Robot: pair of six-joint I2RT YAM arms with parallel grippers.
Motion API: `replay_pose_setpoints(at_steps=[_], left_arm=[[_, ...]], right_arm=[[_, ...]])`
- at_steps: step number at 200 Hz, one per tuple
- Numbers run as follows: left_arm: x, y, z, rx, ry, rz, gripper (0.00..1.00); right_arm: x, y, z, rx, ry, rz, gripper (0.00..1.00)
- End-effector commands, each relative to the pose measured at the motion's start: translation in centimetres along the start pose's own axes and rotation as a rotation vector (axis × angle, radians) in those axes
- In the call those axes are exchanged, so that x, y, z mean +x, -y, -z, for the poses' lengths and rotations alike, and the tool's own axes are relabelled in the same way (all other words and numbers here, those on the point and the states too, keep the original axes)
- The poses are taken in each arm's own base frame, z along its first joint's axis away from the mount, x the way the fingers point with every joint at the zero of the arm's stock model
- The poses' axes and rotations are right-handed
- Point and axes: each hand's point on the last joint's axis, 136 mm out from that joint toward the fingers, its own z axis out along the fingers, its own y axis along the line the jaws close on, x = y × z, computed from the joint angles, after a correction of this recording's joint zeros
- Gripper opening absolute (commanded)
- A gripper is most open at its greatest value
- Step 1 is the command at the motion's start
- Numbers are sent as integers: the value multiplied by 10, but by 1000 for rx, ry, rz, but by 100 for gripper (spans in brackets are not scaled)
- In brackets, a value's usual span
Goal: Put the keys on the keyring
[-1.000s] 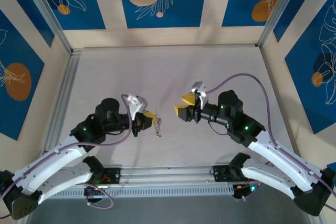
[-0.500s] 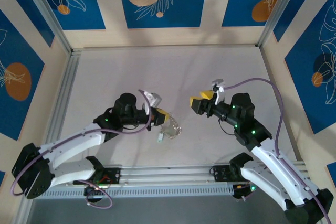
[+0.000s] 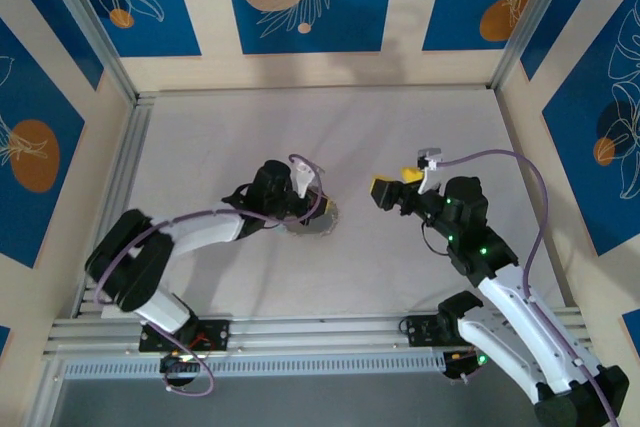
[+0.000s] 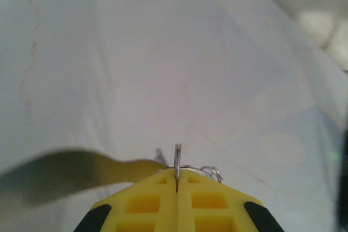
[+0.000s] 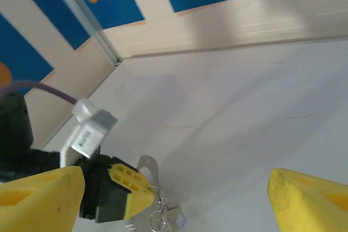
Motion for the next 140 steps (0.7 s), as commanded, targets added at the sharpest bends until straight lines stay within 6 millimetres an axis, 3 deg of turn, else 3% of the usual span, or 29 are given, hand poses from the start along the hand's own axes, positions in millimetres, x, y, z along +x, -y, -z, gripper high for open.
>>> replay_pose_setpoints(at_steps=[1, 8, 14, 30, 44, 73, 79, 86, 97, 117, 140], left_arm=[[-13, -18, -11, -45, 33, -4, 0], [-10, -25, -15, -56, 20, 11, 0], [-7, -29, -18, -54, 8, 25, 0], [-2, -36, -21, -49, -9, 58, 1], [-2, -35, -17, -45, -10, 52, 11], [-6, -30, 6, -91, -20, 15, 40], [-7, -28, 14, -104, -19, 7, 49], [-8, -27, 24, -122, -19, -6, 79], [-8, -26, 41, -164, -19, -20, 97], [-7, -35, 77, -282, 8, -28, 100], [-5, -64, 122, -480, 85, -12, 100]], right_arm=[[-3, 21, 3, 91, 33, -23, 88], [-2, 26, 4, 112, 33, -26, 91], [-1, 30, 4, 129, 35, -30, 100], [3, 37, 7, 150, 43, -18, 99], [4, 40, 9, 158, 64, 1, 99], [7, 67, 15, 306, 63, -38, 99], [6, 68, 17, 315, 55, -40, 99], [7, 66, 16, 299, 41, -25, 99], [6, 62, 17, 278, 33, -11, 99], [9, 72, 16, 326, 30, -8, 99], [17, 101, 14, 453, 51, -32, 99]])
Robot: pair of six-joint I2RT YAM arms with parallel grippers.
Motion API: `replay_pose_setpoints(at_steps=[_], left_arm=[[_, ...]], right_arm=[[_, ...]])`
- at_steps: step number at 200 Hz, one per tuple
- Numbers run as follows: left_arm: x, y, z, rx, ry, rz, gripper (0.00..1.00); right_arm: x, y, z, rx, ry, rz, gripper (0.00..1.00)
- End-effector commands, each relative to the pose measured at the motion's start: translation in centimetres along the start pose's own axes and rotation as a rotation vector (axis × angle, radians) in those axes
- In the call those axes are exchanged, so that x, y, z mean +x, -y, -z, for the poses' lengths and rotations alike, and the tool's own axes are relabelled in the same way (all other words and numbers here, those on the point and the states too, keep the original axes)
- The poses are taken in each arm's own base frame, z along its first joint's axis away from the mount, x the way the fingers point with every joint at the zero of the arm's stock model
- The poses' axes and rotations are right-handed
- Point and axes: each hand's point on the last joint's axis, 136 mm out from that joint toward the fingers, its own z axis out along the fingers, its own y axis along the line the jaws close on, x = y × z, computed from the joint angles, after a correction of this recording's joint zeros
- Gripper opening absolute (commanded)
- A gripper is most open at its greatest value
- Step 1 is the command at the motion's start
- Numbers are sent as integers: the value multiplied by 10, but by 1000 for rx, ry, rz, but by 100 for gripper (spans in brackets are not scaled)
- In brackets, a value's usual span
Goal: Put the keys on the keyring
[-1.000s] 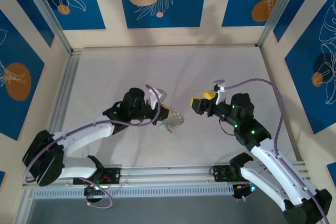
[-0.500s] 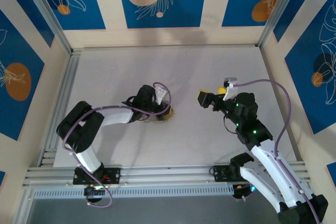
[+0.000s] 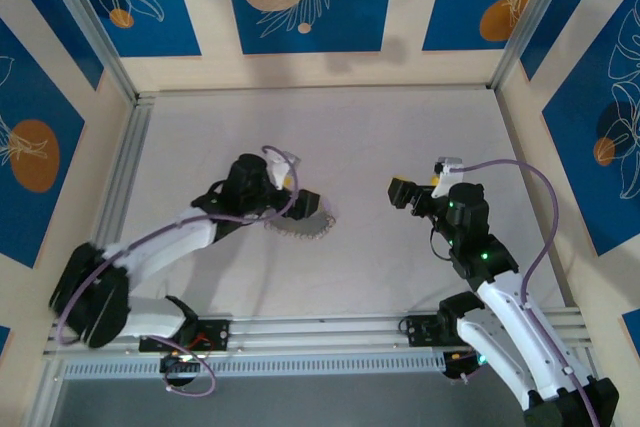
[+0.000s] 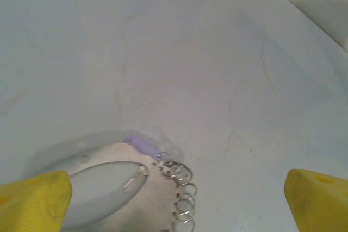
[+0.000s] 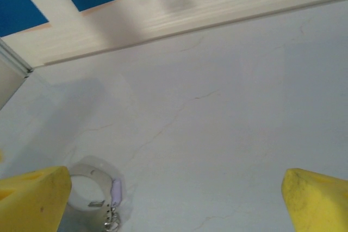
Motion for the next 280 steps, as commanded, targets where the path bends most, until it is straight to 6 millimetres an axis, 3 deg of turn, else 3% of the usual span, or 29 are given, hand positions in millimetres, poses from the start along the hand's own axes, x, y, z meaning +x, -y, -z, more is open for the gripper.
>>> replay_pose_setpoints(at_steps=[1, 17, 36, 60, 91, 105, 123, 137, 177, 203, 220, 272, 280], left_arm=[[28, -56, 32, -271, -37, 13, 100], [26, -97, 63, -497, 44, 84, 100], [35, -146, 114, -849, 140, 209, 100], [34, -154, 114, -856, 188, 124, 100], [28, -180, 141, -1085, 182, 24, 100], [27, -190, 144, -1133, 195, -10, 100], [31, -201, 145, -1171, 213, -35, 100], [31, -213, 150, -1225, 227, -37, 100], [56, -254, 140, -1256, 239, 23, 100], [44, -264, 132, -1219, 326, -4, 100], [48, -275, 120, -1156, 351, 5, 100], [46, -279, 78, -955, 221, -16, 100], [47, -280, 79, -940, 226, -4, 100]], right_arm=[[-4, 28, -8, 141, 47, -11, 99], [0, 30, -24, 111, 64, 38, 99], [9, 18, -45, -57, 69, 105, 99], [19, 42, -72, -40, 22, 93, 99], [15, 58, -95, -40, 11, 134, 99], [16, 67, -107, -7, -1, 156, 99], [19, 69, -112, 22, 7, 271, 99], [18, 78, -114, 46, 30, 259, 99], [36, 96, -126, 74, 3, 212, 99], [46, 112, -141, 107, -17, 170, 99], [50, 116, -138, 119, -11, 161, 99], [53, 116, -138, 148, 4, 186, 99], [53, 116, -138, 155, 6, 187, 99]])
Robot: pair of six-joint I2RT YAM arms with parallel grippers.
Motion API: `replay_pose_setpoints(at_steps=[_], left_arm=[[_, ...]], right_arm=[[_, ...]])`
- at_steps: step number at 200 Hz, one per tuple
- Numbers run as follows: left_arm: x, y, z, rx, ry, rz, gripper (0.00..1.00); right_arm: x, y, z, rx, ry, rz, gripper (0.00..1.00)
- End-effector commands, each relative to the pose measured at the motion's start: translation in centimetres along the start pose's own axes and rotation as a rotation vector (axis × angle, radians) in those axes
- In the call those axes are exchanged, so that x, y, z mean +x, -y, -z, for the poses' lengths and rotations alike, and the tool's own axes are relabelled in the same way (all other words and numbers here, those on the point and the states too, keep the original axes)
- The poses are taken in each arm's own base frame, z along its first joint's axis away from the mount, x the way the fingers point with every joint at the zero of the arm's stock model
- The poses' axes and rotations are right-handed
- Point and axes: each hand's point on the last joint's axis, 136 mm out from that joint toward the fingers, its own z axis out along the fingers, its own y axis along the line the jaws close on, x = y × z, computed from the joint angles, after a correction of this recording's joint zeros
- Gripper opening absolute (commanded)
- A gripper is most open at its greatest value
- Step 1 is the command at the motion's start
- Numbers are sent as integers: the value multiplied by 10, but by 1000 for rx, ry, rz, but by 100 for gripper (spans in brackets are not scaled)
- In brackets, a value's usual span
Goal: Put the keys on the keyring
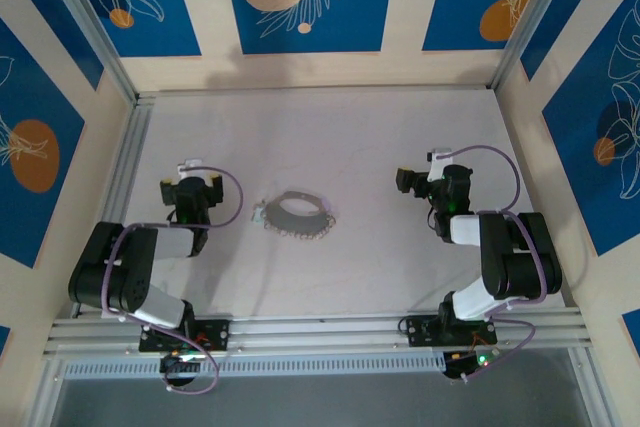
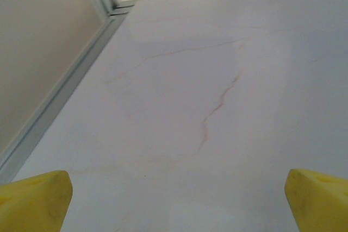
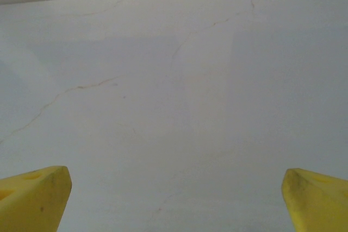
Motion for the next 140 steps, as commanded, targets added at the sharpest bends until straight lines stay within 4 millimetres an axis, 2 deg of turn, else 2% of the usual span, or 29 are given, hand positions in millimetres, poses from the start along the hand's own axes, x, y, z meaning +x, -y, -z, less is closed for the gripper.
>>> replay_pose_setpoints(at_steps=[1, 46, 56, 64, 75, 140], left_arm=[[-13, 19, -9, 131, 18, 4, 100], [-11, 23, -4, 179, 49, 9, 100], [-4, 22, -3, 170, 58, 17, 100], [-8, 21, -4, 156, 106, 15, 100], [-3, 21, -3, 165, 56, 19, 100], [-6, 21, -4, 161, 81, 20, 100]], right_arm=[[-4, 3, 1, 39, 43, 13, 99], [-6, 6, 1, 40, 45, 0, 99], [-5, 5, 1, 38, 44, 1, 99], [-5, 5, 1, 42, 43, 3, 99], [-5, 5, 1, 39, 42, 1, 99], [-5, 5, 1, 31, 36, -5, 99]])
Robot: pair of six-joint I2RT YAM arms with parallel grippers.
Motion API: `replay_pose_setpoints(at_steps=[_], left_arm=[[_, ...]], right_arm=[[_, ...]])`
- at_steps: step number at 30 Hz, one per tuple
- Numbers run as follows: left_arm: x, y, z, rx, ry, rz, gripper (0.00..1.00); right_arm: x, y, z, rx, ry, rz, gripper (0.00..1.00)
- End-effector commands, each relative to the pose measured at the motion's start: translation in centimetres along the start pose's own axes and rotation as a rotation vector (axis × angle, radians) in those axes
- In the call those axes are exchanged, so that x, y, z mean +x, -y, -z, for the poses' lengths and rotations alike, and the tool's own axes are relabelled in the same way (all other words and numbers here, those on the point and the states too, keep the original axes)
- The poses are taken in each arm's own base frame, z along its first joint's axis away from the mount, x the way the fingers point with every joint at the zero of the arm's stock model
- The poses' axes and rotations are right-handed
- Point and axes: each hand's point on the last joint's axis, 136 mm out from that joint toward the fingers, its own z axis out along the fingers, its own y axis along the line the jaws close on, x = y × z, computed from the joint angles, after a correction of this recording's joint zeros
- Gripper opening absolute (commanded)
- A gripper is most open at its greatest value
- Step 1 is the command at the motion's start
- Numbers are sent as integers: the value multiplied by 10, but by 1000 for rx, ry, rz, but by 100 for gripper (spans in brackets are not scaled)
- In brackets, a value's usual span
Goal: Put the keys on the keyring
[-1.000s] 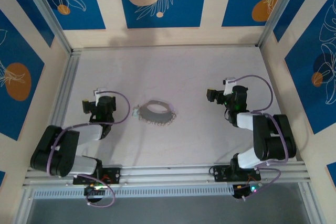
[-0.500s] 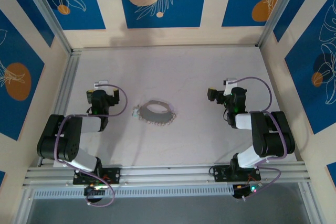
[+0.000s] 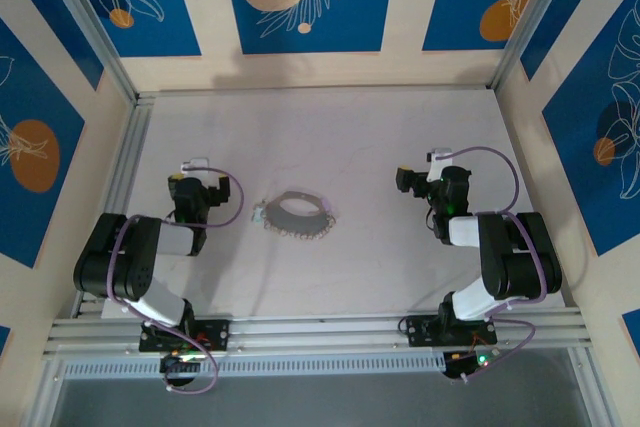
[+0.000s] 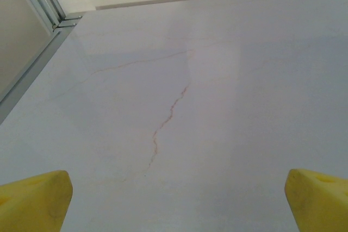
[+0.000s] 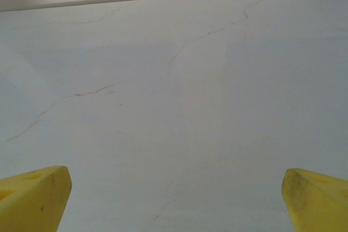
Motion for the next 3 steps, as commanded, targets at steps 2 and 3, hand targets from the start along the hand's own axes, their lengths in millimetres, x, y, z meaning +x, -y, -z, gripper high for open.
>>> replay_pose_setpoints(at_steps=[2, 3], left_arm=[[-6, 0, 0, 10, 31, -2, 100], [-5, 0, 0, 8, 32, -2, 100]], right_arm=[[-2, 3, 0, 6, 15, -10, 99], [-3, 3, 0, 4, 17, -9, 99]])
